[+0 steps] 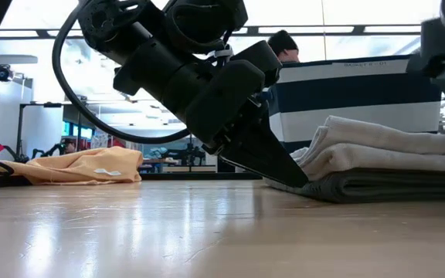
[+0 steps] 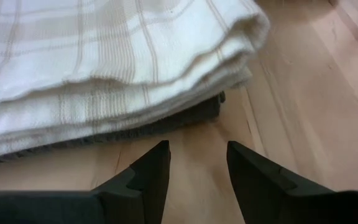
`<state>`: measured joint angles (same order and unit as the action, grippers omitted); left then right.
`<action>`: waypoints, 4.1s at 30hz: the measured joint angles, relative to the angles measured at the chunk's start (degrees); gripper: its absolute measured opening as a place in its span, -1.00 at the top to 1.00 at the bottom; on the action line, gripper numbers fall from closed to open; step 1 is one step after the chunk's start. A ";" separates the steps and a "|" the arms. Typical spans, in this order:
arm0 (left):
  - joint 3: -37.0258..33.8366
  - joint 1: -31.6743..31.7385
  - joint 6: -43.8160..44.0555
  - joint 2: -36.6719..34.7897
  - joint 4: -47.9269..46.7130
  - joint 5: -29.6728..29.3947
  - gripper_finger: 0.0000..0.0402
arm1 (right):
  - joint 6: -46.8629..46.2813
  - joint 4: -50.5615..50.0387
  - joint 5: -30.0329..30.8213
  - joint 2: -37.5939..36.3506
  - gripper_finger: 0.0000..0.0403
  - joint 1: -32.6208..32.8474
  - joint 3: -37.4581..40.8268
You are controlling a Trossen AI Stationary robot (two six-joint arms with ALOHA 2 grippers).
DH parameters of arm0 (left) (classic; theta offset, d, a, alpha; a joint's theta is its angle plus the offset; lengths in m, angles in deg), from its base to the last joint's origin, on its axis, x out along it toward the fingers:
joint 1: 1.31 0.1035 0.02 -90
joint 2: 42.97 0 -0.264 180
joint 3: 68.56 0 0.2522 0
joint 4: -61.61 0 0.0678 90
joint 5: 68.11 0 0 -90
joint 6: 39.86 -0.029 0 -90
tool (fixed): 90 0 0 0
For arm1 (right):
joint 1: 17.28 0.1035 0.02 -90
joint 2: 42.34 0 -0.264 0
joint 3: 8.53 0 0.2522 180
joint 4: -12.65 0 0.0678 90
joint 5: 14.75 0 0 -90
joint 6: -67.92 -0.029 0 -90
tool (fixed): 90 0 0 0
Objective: Fold kitchen towel into neat rectangle
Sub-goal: Stack the white patterned towel on top of the gray towel
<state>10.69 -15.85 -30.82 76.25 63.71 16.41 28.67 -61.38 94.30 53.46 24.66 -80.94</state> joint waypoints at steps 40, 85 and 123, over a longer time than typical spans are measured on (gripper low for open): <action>0.00 -0.02 -0.42 0.00 0.01 0.07 0.24 | -4.81 -13.80 24.04 -0.08 0.94 -3.38 9.06; -0.07 -7.35 -0.85 -17.67 -22.39 -6.24 0.24 | -7.02 51.24 6.28 -6.73 0.93 -19.81 22.70; -27.48 -10.39 17.13 -27.36 -8.53 -16.98 0.24 | 21.73 49.53 2.51 4.73 0.91 -26.07 0.89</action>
<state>-16.79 -26.25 -13.69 48.89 55.18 -0.57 50.40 -11.85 96.81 58.19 -1.41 -80.05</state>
